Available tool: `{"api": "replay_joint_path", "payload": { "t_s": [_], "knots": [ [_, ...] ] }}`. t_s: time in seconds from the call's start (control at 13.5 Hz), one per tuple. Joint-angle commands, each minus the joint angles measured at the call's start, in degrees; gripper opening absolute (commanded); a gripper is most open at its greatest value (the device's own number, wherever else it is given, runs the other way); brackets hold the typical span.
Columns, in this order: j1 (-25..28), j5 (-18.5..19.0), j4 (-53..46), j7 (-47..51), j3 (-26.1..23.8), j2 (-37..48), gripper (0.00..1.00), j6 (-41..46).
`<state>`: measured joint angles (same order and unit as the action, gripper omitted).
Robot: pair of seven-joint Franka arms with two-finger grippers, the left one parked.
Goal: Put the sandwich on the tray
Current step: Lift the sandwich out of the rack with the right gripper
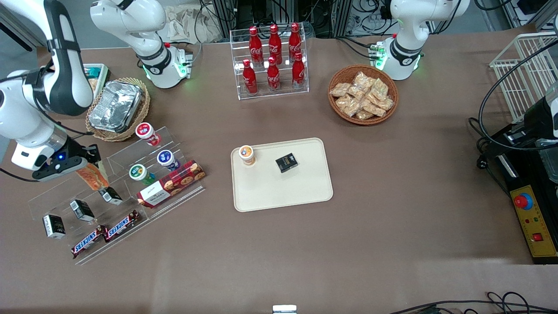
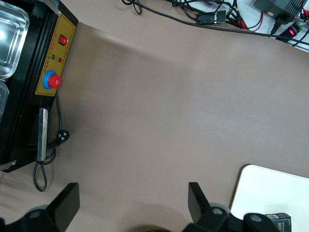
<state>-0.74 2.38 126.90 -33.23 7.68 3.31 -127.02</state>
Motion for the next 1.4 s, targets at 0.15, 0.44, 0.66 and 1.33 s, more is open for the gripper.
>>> {"api": "replay_joint_path", "payload": {
  "t_s": [0.15,0.44,0.66,1.33],
  "knots": [
    [0.92,-0.19,-6.31,-7.81,-2.48,1.25,0.00,7.83],
    [0.92,-0.19,-7.99,-8.43,-8.72,1.26,0.00,8.10],
    [0.92,-0.10,-9.47,-8.43,-14.25,0.73,0.00,8.01],
    [8.72,2.26,-22.91,-9.48,-25.08,-13.92,0.00,6.70]
  ]
}}
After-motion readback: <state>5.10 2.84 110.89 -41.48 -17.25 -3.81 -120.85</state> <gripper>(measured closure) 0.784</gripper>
